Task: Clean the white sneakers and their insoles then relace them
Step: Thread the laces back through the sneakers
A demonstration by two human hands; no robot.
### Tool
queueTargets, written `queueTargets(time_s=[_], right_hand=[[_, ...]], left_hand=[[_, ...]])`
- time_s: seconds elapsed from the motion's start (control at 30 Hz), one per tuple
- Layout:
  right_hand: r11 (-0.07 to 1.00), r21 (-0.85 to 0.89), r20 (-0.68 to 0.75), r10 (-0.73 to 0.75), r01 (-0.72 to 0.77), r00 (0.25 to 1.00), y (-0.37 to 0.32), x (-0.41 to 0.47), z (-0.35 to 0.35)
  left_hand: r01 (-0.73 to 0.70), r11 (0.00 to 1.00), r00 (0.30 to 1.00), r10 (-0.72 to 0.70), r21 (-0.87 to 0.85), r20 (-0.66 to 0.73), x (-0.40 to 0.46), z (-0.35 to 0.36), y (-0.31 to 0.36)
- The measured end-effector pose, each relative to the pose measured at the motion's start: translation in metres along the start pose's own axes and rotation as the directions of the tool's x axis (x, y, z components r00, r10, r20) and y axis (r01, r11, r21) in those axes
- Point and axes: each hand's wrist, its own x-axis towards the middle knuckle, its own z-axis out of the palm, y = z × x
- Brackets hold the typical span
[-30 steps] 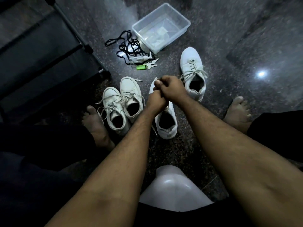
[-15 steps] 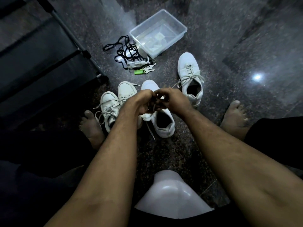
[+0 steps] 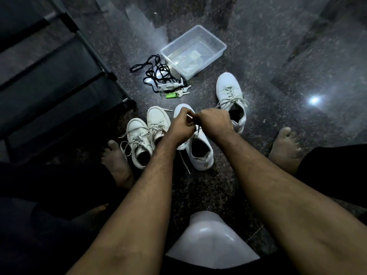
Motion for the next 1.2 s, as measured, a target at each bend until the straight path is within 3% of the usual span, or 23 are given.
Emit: queueTargets(time_s=[0.1,0.2,0.33,0.43,0.53,0.67,0.83,0.97,1.1,1.2], right_hand=[[0.999,0.03,-0.096,0.027,-0.024,0.995,0.002,0.002,-0.019],[0.99,0.121,-0.131,0.094,-0.078,0.987,0.001,0.005,-0.035],[0.946,0.233,0.022,0.229,-0.228,0.973,0.004,0.006,-0.027],[0.833,0.392,0.21,0.332,-0.39,0.92,0.009,0.001,0.001],[0.674,0.575,0.304,0.351,-0.464,0.886,0.015,0.001,0.016],[0.617,0.629,0.359,0.308,-0.472,0.881,0.019,0.004,0.022],[0.447,0.74,0.423,0.272,-0.503,0.864,0.015,0.001,0.03],[0.308,0.785,0.474,0.262,-0.538,0.841,0.01,-0.003,0.024],[0.32,0.774,0.499,0.223,-0.547,0.837,0.014,-0.006,0.022],[0.466,0.724,0.426,0.279,-0.509,0.861,0.019,-0.001,0.033]], left_hand=[[-0.095,0.984,0.985,0.071,-0.153,-0.156,0.002,-0.001,0.015],[-0.15,0.978,0.96,0.108,-0.147,-0.26,0.005,-0.003,0.027],[-0.138,0.989,0.964,0.124,-0.045,-0.235,0.003,0.002,0.023],[-0.121,0.987,0.971,0.139,0.101,-0.196,-0.001,0.009,0.008],[-0.15,0.948,0.972,0.194,0.282,-0.136,0.001,0.009,0.008],[-0.111,0.846,0.982,0.172,0.521,-0.072,0.006,0.005,0.009],[-0.037,0.889,0.986,0.106,0.456,-0.125,-0.001,0.008,0.003],[-0.062,0.914,0.983,0.125,0.401,-0.135,-0.007,0.011,-0.001],[-0.032,0.938,0.983,0.091,0.344,-0.158,-0.007,0.01,-0.012],[0.041,0.973,0.98,0.005,0.227,-0.199,-0.002,0.006,-0.013]])
